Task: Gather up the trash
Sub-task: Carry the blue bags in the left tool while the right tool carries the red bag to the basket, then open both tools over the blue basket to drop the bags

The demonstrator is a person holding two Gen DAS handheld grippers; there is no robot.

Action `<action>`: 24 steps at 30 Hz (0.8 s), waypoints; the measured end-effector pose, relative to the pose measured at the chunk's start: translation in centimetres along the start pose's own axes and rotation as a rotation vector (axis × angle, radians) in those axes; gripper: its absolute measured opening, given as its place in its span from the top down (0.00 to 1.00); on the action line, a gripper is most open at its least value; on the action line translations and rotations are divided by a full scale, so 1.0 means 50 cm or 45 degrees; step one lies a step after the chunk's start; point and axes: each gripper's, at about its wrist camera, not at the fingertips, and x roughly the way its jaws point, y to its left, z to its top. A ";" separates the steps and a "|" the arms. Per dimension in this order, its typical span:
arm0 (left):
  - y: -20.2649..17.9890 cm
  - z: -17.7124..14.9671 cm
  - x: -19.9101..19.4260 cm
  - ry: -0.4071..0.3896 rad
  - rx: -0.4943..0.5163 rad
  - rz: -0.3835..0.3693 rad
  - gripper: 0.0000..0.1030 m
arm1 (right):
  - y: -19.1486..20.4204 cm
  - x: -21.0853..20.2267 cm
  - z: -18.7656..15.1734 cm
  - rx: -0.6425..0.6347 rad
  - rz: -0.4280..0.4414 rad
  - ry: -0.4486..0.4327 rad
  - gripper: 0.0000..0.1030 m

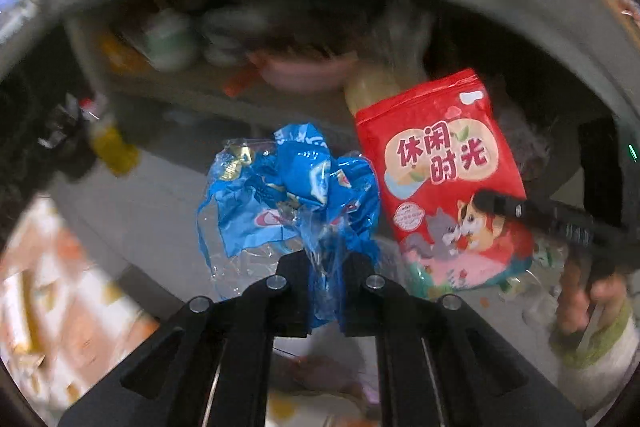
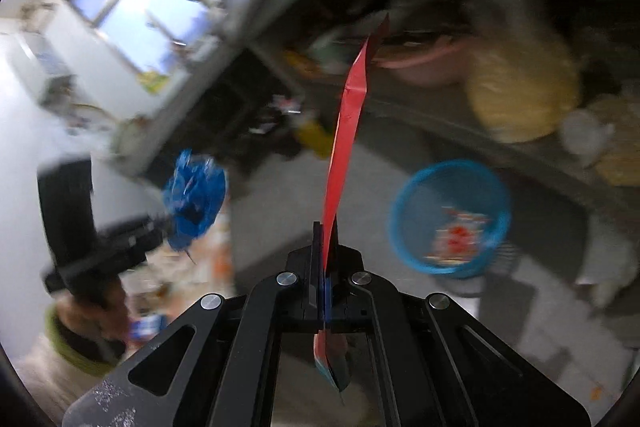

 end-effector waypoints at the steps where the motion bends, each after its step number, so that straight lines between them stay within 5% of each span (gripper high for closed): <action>1: 0.004 0.023 0.049 0.064 -0.028 -0.033 0.93 | -0.007 0.024 -0.002 -0.027 -0.077 0.011 1.00; 5: 0.040 0.081 0.247 0.276 -0.137 -0.073 0.92 | -0.056 0.127 -0.013 -0.060 -0.251 0.104 1.00; 9: 0.107 0.098 0.452 0.471 -0.377 -0.164 0.91 | -0.105 0.224 -0.012 -0.051 -0.348 0.179 1.00; 14: 0.185 0.079 0.631 0.625 -0.631 -0.176 0.90 | -0.156 0.338 0.002 -0.016 -0.436 0.243 1.00; 18: 0.202 0.070 0.700 0.664 -0.668 -0.171 0.89 | -0.183 0.397 0.003 -0.001 -0.482 0.279 1.00; 21: 0.216 0.073 0.735 0.680 -0.697 -0.175 0.72 | -0.202 0.436 -0.006 0.010 -0.510 0.303 0.96; 23: 0.225 0.067 0.740 0.683 -0.735 -0.157 0.46 | -0.217 0.448 -0.011 0.041 -0.520 0.307 0.91; 24: 0.228 0.066 0.742 0.680 -0.747 -0.153 0.42 | -0.228 0.450 -0.013 0.068 -0.502 0.306 0.86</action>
